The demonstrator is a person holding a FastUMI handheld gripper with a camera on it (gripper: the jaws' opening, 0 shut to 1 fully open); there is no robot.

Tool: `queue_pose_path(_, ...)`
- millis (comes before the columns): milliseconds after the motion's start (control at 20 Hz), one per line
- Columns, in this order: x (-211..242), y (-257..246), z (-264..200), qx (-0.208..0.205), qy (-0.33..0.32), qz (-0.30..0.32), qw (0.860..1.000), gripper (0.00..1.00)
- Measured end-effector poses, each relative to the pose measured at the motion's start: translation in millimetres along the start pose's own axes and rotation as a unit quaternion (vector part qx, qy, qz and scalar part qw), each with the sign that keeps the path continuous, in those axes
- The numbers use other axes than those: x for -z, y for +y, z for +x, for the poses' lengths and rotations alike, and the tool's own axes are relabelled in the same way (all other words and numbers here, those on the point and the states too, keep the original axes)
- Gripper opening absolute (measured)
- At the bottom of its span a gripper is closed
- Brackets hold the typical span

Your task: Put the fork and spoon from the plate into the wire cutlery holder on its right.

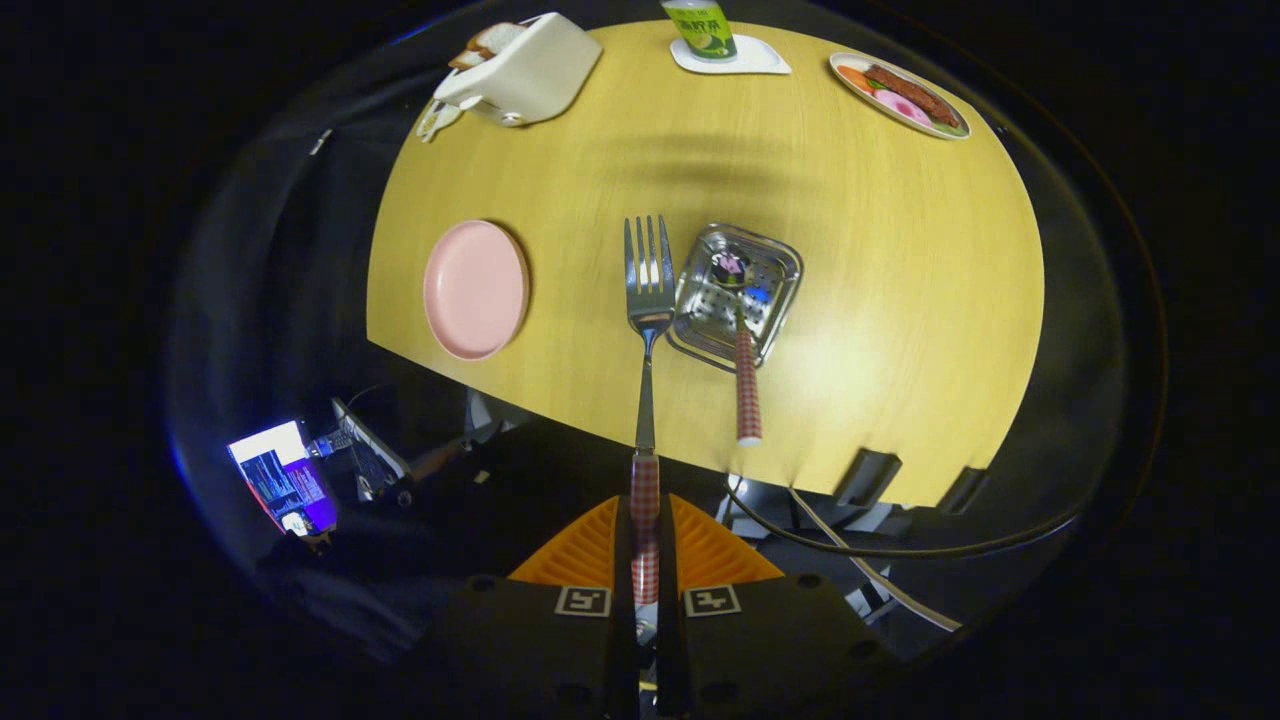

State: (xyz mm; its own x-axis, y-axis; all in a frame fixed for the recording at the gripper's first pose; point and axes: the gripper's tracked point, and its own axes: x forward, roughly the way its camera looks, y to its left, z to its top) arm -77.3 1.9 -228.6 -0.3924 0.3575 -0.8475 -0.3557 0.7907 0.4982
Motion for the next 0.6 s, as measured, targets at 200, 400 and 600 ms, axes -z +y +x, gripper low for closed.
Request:
queue_pose_path(200,8.5,-20.9,0.6,0.025,0.107,0.000,0.994,0.12)
queue_pose_path(400,5.2,-14.0,1.4,0.025,0.196,0.012,0.980,0.11)
queue_pose_path(600,-16.8,-16.8,8.0,0.030,0.229,0.033,0.972,0.12)
